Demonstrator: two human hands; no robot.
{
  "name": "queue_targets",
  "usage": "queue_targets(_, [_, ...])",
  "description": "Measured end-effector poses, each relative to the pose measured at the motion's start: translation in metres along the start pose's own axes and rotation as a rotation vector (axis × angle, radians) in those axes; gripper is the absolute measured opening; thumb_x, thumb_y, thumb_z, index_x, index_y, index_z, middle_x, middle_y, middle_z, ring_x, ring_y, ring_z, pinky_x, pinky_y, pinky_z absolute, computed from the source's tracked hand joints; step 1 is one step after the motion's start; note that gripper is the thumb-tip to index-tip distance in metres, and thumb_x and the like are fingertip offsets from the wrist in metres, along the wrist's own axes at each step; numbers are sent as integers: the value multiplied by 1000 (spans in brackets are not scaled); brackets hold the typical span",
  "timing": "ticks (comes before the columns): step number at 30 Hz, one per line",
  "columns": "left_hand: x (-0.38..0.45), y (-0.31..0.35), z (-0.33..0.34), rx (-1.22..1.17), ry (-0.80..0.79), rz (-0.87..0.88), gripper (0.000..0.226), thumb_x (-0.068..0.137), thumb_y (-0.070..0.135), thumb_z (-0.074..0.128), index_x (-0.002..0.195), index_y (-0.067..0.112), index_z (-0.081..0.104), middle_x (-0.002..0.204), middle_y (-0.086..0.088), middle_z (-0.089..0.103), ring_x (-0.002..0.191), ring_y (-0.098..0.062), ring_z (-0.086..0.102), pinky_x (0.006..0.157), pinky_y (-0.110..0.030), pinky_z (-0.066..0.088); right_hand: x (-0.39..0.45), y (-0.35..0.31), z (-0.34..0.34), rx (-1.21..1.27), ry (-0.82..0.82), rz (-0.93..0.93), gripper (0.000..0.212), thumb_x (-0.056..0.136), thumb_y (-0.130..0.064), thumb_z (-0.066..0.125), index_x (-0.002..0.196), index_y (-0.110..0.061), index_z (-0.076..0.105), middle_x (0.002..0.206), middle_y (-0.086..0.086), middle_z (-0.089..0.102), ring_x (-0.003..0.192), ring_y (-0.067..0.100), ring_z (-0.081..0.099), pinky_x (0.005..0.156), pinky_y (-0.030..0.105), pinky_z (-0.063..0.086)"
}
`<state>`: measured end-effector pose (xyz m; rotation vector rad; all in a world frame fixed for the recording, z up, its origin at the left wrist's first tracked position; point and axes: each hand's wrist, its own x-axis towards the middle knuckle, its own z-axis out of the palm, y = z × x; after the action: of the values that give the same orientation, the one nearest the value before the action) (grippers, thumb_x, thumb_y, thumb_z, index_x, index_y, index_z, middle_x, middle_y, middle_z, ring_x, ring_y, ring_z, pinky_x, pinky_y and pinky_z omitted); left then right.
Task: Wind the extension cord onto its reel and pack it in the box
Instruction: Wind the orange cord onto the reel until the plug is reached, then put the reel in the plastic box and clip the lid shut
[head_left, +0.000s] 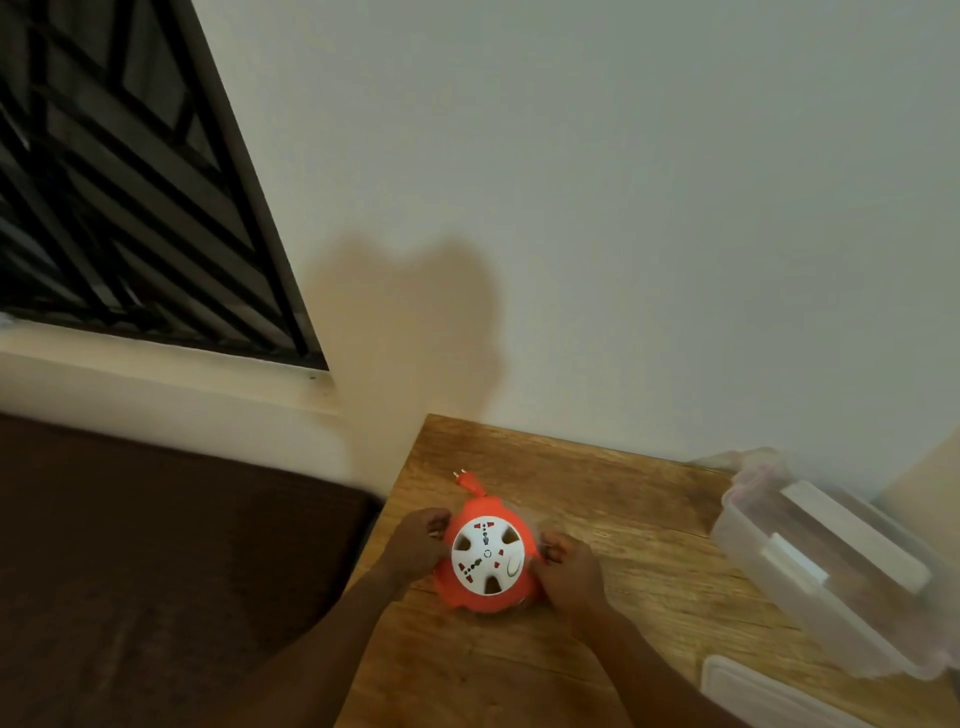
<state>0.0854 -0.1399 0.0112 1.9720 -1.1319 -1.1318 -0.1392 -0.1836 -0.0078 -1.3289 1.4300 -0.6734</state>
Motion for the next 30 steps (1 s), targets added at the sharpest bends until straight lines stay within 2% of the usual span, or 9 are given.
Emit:
queue_targets(4, [0,-2,3,73,28,27,30,85,-5,69,111,10,75,104,-2,73,106,-22,69,87,-38,62,-2,10,-1,-42,19,-34,33,79,4,71,111,-2,70,108,7,72,100,20,68,88,34,55])
queue_targets(6, [0,-3,4,97,26,32,28,86,-4,70,110,7,77,105,-3,76,101,-20,70,81,-28,60,-5,11,-1,-86,40,-62,32,79,0,72,111,-5,70,107,7,73,98,17,68,86,31,55])
queue_targets(10, [-1,3,8,164,63,54,15,90,5,71,103,0,76,106,-12,77,103,-29,71,84,-32,58,-8,8,-7,-199,41,-144,38,80,-9,72,117,-12,65,108,3,71,97,17,67,83,33,55])
queue_targets(13, [-3,24,17,224,132,113,32,90,3,72,122,2,71,125,-11,71,118,-29,66,94,-33,53,-9,4,-26,-224,113,-141,42,83,-12,69,124,-12,62,115,4,69,97,16,63,83,31,52])
queue_targets(16, [1,53,32,279,124,264,35,92,-6,62,127,-2,69,126,-19,71,117,-36,66,102,-48,54,-16,0,-58,-235,263,-163,42,87,-14,67,128,-16,60,119,-1,66,99,12,62,79,24,49])
queue_targets(19, [11,99,60,193,30,323,44,98,-1,62,141,2,61,142,-15,65,134,-30,60,116,-41,45,-30,-2,-107,-238,419,-298,33,91,-16,64,123,-21,61,108,-8,65,94,9,62,76,25,52])
queue_targets(23, [35,166,106,111,-123,388,39,98,5,67,137,-2,64,136,-18,69,129,-30,65,109,-33,48,-50,2,-198,-251,678,-401,33,87,-8,67,119,-14,63,109,-7,63,101,12,59,86,29,46])
queue_targets(27, [51,221,155,139,-244,447,42,101,18,68,139,2,64,142,-14,66,132,-26,62,106,-29,45,-67,21,-283,-214,948,-244,38,83,-3,69,120,-10,62,116,7,65,104,15,55,91,30,44])
queue_targets(30, [56,249,197,208,-328,465,53,101,30,68,146,4,57,151,-12,59,138,-25,57,108,-29,41,-82,46,-315,-117,999,-112,38,85,-10,70,122,-11,60,121,12,65,103,20,58,86,28,43])
